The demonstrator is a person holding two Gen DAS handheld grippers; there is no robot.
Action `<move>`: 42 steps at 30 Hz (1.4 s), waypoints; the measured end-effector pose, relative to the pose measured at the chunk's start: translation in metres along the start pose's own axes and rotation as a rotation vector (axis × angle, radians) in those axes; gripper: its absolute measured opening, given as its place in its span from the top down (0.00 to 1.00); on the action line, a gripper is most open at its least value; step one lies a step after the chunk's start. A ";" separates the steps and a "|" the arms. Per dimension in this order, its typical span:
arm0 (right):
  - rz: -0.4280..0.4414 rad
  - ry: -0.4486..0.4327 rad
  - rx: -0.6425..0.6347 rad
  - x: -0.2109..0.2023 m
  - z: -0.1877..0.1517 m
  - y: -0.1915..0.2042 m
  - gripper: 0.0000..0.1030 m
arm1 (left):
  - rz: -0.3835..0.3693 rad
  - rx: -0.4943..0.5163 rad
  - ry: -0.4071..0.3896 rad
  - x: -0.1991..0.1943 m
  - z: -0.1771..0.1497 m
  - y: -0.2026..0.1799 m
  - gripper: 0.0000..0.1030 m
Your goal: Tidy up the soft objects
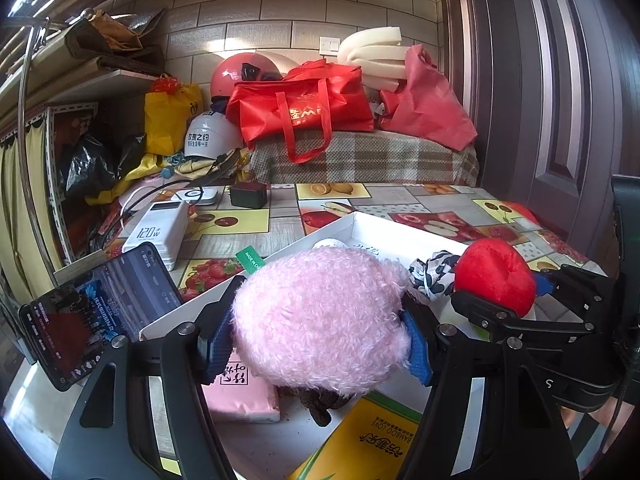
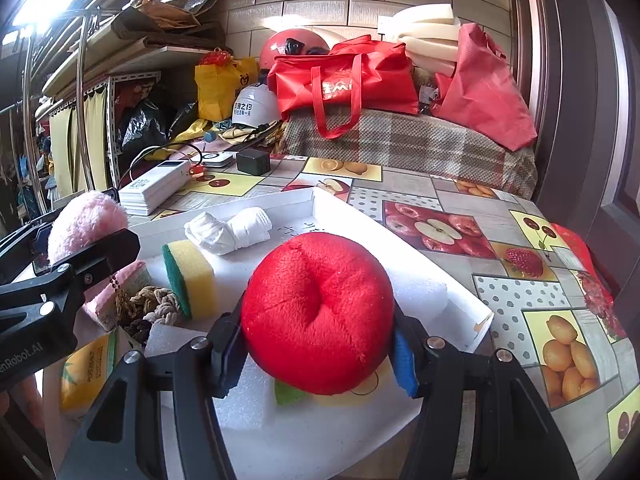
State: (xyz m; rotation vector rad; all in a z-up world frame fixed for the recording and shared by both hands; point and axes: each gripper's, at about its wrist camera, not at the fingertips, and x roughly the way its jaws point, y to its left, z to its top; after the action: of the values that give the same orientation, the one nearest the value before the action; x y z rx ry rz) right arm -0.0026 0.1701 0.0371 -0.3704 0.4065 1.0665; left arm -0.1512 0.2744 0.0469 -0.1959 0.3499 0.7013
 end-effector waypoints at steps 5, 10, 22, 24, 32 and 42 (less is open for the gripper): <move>-0.004 -0.007 0.006 -0.002 0.000 -0.001 0.31 | 0.040 -0.025 0.008 0.002 0.000 0.004 0.21; -0.021 -0.034 0.025 -0.007 0.000 -0.003 0.00 | 0.089 -0.015 -0.060 -0.009 -0.002 0.000 0.00; -0.052 -0.073 0.071 -0.013 -0.001 -0.010 0.00 | 0.110 -0.006 -0.109 -0.018 -0.002 0.002 0.00; -0.058 -0.087 0.075 -0.016 -0.002 -0.011 0.00 | 0.111 -0.004 -0.120 -0.021 -0.003 0.002 0.00; -0.140 -0.176 0.136 -0.037 -0.008 -0.019 0.00 | 0.098 -0.024 -0.126 -0.029 -0.006 0.000 0.00; -0.122 -0.170 0.107 -0.062 -0.024 -0.016 0.00 | 0.061 0.012 -0.104 -0.052 -0.018 -0.023 0.00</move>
State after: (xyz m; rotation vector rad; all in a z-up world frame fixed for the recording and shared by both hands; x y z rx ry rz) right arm -0.0174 0.1047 0.0484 -0.2044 0.2845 0.9449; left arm -0.1769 0.2210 0.0515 -0.1370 0.2613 0.7661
